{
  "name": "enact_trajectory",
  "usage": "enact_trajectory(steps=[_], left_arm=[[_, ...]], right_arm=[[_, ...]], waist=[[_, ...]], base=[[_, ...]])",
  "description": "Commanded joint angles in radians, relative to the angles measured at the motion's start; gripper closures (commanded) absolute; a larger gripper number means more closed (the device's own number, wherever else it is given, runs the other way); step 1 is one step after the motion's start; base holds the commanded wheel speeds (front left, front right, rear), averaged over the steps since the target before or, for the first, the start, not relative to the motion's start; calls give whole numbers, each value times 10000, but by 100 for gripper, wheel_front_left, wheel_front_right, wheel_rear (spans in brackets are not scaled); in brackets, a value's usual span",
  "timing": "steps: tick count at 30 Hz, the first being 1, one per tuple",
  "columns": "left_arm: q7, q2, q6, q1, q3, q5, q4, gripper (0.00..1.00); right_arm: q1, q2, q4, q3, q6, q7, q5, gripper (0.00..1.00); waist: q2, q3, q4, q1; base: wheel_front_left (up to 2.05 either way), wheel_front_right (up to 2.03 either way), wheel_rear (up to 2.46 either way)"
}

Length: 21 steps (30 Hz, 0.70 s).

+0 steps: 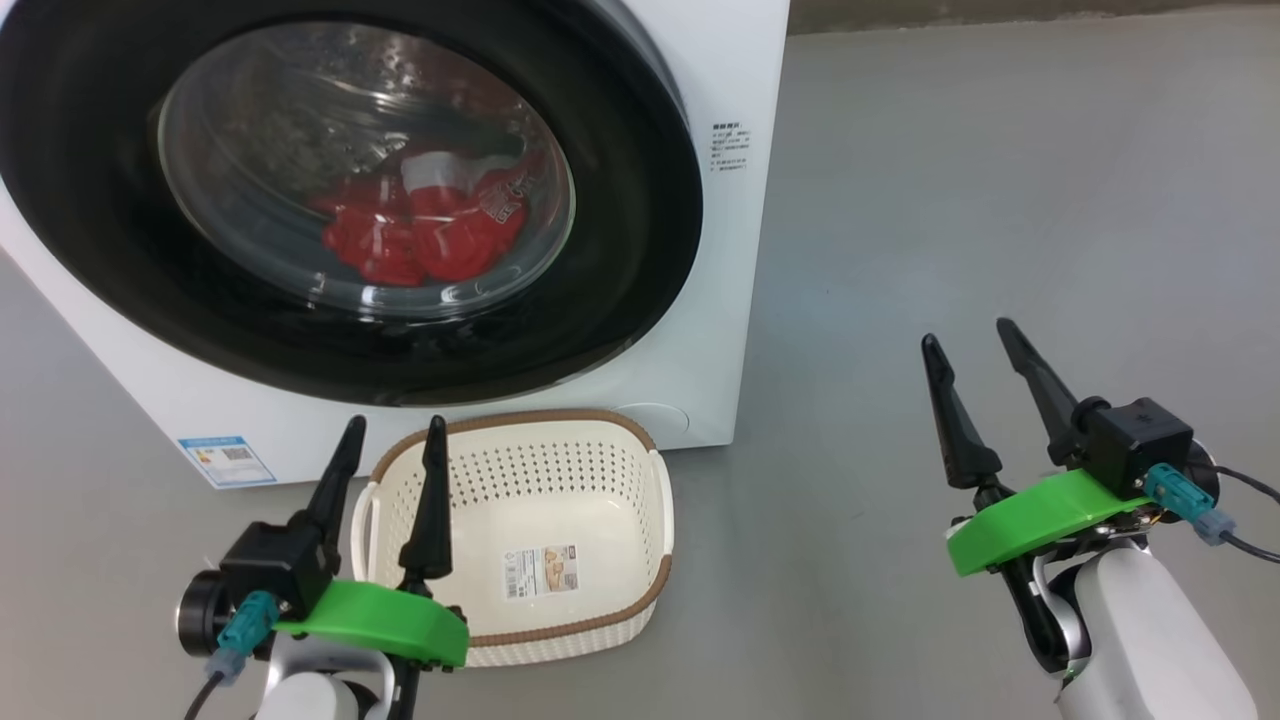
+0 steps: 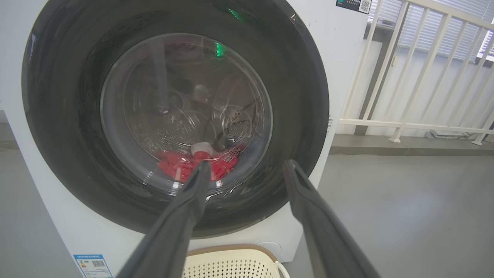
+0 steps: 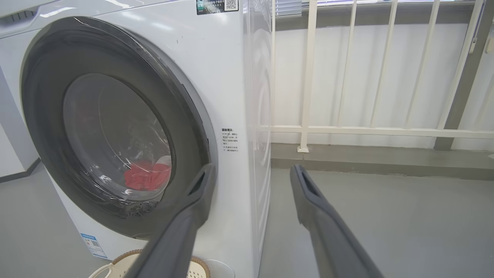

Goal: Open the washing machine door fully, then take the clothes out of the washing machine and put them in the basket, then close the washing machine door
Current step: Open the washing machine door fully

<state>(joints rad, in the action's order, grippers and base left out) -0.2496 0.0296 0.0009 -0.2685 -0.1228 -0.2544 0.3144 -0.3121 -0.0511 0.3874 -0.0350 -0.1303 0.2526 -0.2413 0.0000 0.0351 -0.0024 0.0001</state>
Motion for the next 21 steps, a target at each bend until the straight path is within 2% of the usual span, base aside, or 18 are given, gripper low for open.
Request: enact_trajectory(steps=[1, 2, 3, 5, 7, 8, 9, 16, 21], left_arm=[[-122, 209, 10, -354, 289, 83, -335, 0], [-122, 209, 5, -368, 280, 90, -374, 0], [-122, 209, -2, -383, 271, 96, -415, 0], [-122, 209, -18, -423, 257, 111, -504, 0], [-122, 208, -23, -470, 232, 136, -614, 0], [-122, 208, -28, -493, 219, 147, -677, 0], [-122, 208, -37, -521, 201, 174, -751, 0], [-122, 219, -160, -786, 171, 370, -1329, 0], [-122, 215, -194, -934, 175, 384, -1933, 0]], right_arm=[[-345, 9, -327, -111, -4, 91, 59, 20], [-346, 9, -372, -84, -4, 91, 46, 39], [-351, 9, -414, -60, -4, 91, 40, 54], [-374, 9, -494, 15, -4, 91, 0, 65], [-434, 9, -561, 94, -4, 91, -65, 84], [-485, 9, -607, 138, -4, 91, -60, 88], [-544, 9, -669, 175, -4, 91, -100, 100], [-1138, 9, -939, 377, -4, 91, -680, 100], [-1582, 9, -845, 305, -4, 91, -1950, 100]], waist=[[0, 84, 18, -1], [0, 134, 28, -1], [0, 183, 38, -1], [0, 301, 62, -1], [0, 440, 93, -1], [0, 517, 109, -1], [0, 600, 125, -1], [0, 1281, 276, -1], [0, 1741, 406, -1]], base=[[0, 0, 0], [0, 0, 0], [0, 0, 0], [0, 0, 0], [0, 0, 0], [0, 0, 0], [0, 0, 0], [0, 0, 0], [0, 0, 0]])
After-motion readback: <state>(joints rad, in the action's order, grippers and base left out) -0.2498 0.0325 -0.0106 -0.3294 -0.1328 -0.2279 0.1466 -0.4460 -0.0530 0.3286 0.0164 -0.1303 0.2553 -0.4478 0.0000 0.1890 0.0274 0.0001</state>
